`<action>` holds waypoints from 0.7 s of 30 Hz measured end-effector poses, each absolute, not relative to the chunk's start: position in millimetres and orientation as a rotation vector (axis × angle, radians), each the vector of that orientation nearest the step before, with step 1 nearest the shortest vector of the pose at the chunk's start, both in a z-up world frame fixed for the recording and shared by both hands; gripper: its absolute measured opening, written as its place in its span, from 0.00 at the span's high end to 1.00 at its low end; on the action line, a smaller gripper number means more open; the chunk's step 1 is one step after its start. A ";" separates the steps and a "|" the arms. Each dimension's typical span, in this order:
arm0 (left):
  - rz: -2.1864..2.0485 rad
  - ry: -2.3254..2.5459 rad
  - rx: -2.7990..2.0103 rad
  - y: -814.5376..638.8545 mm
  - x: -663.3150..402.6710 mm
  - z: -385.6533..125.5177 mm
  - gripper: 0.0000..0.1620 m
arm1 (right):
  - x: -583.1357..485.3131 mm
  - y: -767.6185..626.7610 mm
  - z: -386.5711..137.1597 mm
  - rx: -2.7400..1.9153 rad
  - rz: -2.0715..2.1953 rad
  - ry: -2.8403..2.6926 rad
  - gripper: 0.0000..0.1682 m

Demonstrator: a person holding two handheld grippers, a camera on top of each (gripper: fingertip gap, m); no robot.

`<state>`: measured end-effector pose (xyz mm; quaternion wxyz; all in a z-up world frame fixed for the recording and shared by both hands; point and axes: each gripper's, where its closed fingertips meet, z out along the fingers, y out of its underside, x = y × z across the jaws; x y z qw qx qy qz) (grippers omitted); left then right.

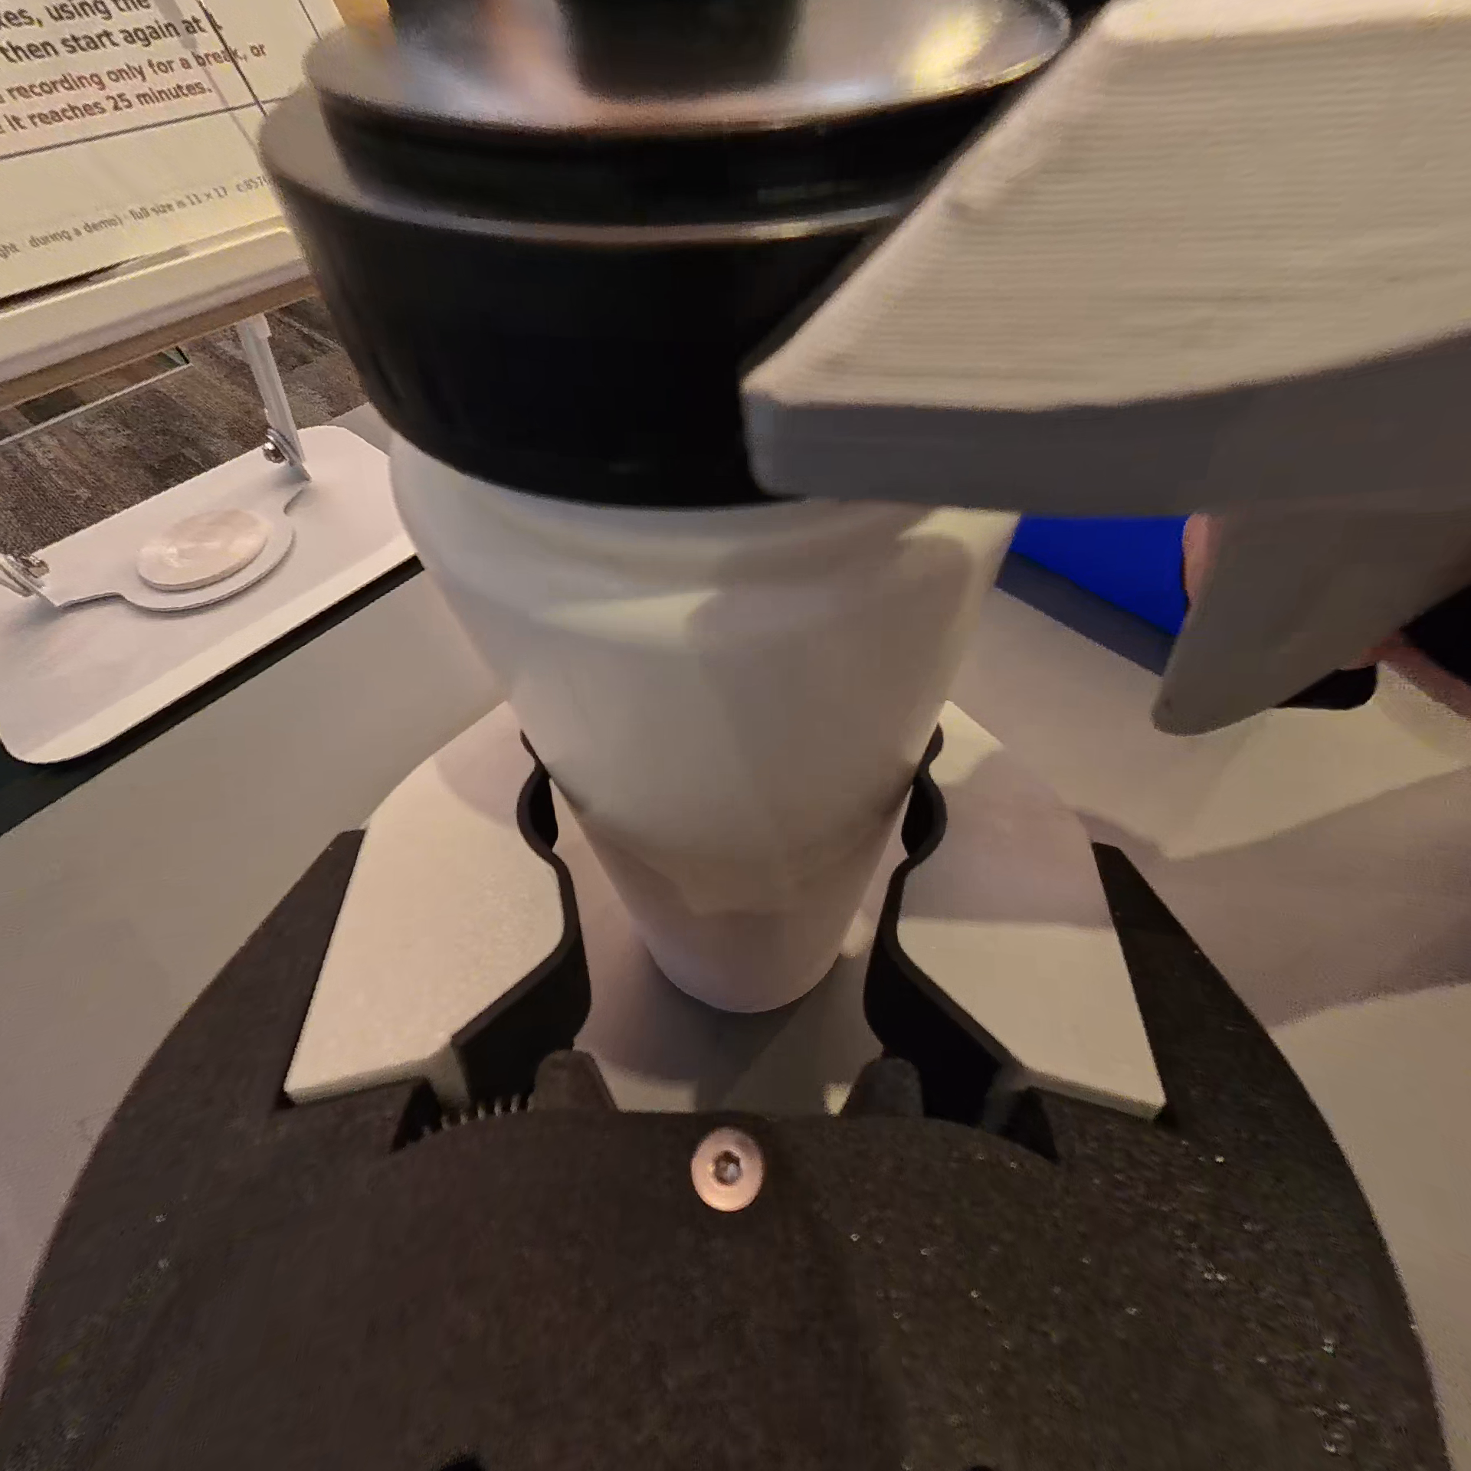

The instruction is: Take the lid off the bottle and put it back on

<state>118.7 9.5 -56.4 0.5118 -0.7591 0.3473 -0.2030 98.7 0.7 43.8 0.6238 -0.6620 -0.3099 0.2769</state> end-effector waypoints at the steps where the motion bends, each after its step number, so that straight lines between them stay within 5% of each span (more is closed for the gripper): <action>1: -0.490 0.839 -1.825 9.8 118.6 -56.4 0.47 | 98.2 1.0 43.6 -1.523 0.639 -0.732 0.59; 8: -0.558 0.988 -1.749 -3.0 128.6 -56.1 0.46 | 102.8 -17.0 40.7 -1.457 0.823 -1.182 0.52; 21: -0.614 0.991 -1.763 -9.0 135.9 -56.5 0.47 | 105.1 -14.2 41.6 -1.434 0.854 -1.158 0.57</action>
